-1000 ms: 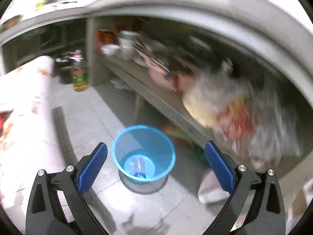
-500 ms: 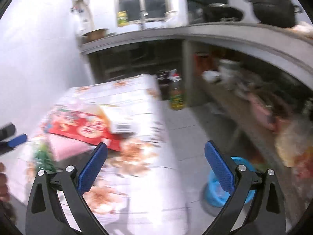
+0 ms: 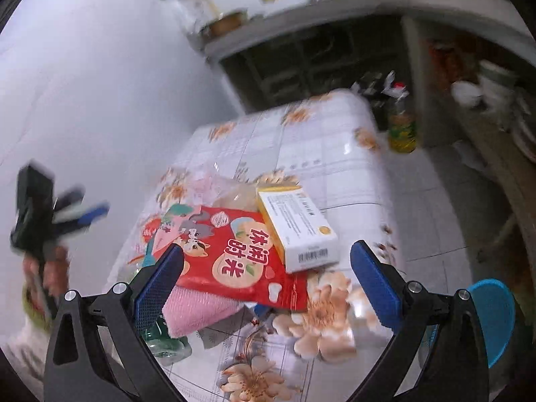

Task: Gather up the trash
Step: 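Return both tools to the table and reach toward the remaining trash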

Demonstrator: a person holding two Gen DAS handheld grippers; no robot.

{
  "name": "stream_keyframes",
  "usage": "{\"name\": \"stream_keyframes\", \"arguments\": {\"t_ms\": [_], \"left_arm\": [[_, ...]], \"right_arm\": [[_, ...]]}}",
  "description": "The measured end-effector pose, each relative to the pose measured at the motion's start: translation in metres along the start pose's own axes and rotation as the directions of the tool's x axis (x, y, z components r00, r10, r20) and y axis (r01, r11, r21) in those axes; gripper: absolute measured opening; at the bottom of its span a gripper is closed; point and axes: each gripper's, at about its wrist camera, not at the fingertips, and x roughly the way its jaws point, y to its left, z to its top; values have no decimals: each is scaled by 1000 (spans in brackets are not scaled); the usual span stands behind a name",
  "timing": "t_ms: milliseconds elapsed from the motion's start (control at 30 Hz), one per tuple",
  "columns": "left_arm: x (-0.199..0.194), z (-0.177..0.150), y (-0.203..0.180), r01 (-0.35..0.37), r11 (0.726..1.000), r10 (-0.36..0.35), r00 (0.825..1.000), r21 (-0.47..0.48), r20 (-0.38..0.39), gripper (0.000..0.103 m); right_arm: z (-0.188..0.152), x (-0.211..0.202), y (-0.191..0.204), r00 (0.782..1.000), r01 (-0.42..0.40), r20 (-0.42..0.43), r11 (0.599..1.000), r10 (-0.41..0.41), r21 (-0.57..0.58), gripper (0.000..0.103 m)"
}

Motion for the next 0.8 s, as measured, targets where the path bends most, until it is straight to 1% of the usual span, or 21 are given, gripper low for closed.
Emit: {"name": "stream_keyframes", "arguments": {"t_ms": [33, 67, 100, 133, 167, 200, 233, 267, 300, 333, 467, 533, 600, 633, 700, 733, 800], "left_arm": [[18, 21, 5, -33, 999, 33, 999, 10, -33, 95], [33, 32, 9, -61, 998, 61, 996, 8, -58, 95], [52, 44, 16, -85, 996, 84, 991, 1, -106, 94], [70, 54, 25, -109, 994, 105, 982, -14, -160, 94], [94, 64, 36, -144, 989, 132, 964, -36, -229, 94], [112, 70, 45, -177, 983, 159, 949, -43, -272, 94], [123, 71, 51, -207, 977, 187, 937, -40, -295, 93], [138, 75, 57, -242, 970, 219, 918, -29, -330, 92], [148, 76, 61, -250, 968, 226, 907, -23, -355, 92], [156, 77, 64, -250, 968, 224, 900, -21, -374, 92], [176, 78, 76, -270, 962, 230, 886, -44, -403, 92], [182, 77, 79, -267, 962, 219, 883, -60, -416, 88], [187, 75, 82, -257, 963, 199, 881, -80, -430, 74], [189, 74, 83, -253, 963, 190, 880, -93, -435, 71], [191, 73, 86, -255, 961, 184, 880, -109, -439, 60], [193, 73, 89, -257, 959, 183, 879, -116, -440, 56], [193, 71, 91, -246, 958, 161, 884, -144, -438, 47]], "right_arm": [[10, 11, -5, 1000, 7, -22, 1000, -7, 6, 97], [16, 19, -7, 999, 5, -50, 1000, -5, 2, 97], [22, 31, -9, 996, -12, -90, 1000, 11, -9, 97], [30, 45, -15, 992, -21, -124, 1000, 22, 5, 97], [35, 57, -18, 988, -27, -150, 999, 29, 18, 97], [37, 64, -20, 984, -39, -174, 999, 42, 19, 97], [41, 77, -22, 974, -64, -216, 998, 67, 20, 97], [43, 88, -25, 967, -69, -243, 997, 74, 28, 97], [45, 96, -27, 962, -68, -263, 997, 75, 33, 97], [46, 107, -29, 951, -71, -299, 997, 79, 36, 97], [48, 134, -34, 924, -74, -374, 997, 81, 33, 97], [49, 145, -36, 913, -75, -400, 997, 82, 34, 97], [48, 154, -38, 901, -80, -426, 996, 87, 36, 97], [49, 157, -38, 896, -84, -434, 996, 92, 38, 97], [48, 165, -40, 886, -84, -453, 995, 95, 44, 97], [46, 167, -40, 881, -86, -463, 995, 98, 47, 97], [43, 171, -41, 872, -84, -480, 995, 97, 48, 97]]}}
